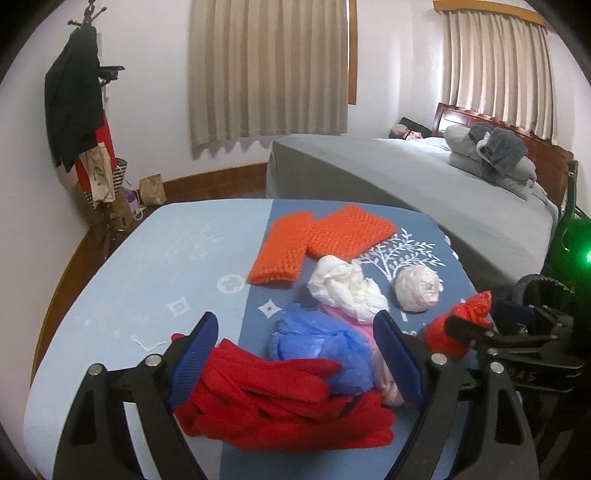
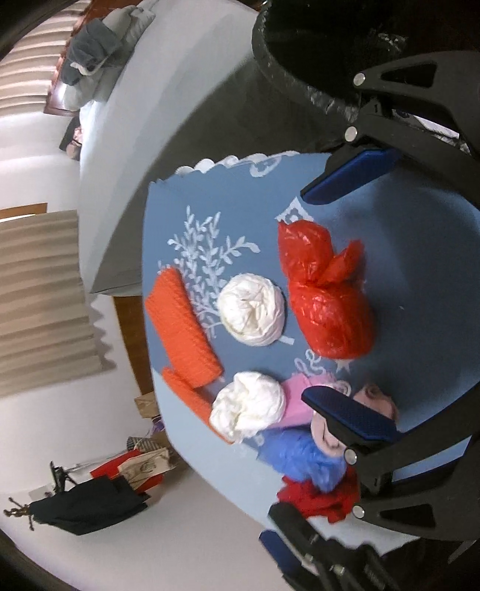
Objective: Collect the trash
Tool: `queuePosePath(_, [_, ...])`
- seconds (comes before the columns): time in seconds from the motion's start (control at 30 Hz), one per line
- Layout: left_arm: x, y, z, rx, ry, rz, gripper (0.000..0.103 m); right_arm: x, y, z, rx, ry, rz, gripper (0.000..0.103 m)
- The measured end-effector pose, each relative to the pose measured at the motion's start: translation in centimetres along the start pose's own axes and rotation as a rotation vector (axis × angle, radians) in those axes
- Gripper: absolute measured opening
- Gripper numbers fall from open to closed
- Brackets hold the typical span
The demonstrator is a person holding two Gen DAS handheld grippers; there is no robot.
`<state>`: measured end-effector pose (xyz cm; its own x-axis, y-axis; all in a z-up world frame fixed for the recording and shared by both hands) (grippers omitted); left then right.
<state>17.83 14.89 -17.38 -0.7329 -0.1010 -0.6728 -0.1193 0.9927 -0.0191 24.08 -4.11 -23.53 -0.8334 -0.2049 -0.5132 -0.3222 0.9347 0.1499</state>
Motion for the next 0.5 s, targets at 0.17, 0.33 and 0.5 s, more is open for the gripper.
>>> queuePosePath(0.17, [-0.4,0.8,0.4,0.0,0.001,-0.01,0.084,0.3,-0.3,1.8,0.008,0.042,0.003,0.091])
queuePosePath(0.33, [-0.6,0.7,0.9,0.015,0.003,-0.008,0.084,0.5,0.2,2.7,-0.025,0.078,-0.017,0.063])
queuePosePath(0.5, [-1.4,0.0,1.5,0.038,0.005,-0.001,0.08,0.2,0.9,2.4,-0.083,0.089,-0.034,0.041])
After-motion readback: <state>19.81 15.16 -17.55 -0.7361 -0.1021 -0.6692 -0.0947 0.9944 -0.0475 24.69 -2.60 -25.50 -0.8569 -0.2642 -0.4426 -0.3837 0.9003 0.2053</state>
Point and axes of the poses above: each gripper's, at about its wrist camera, not at the fingertips, and z roughly the way its jaws point, y to its left, x to its underside, the point moved 7 cm from there along z, roughly the way its jaws point, and after that the axes turned 11 degrees about y, right-handed, at the moved point
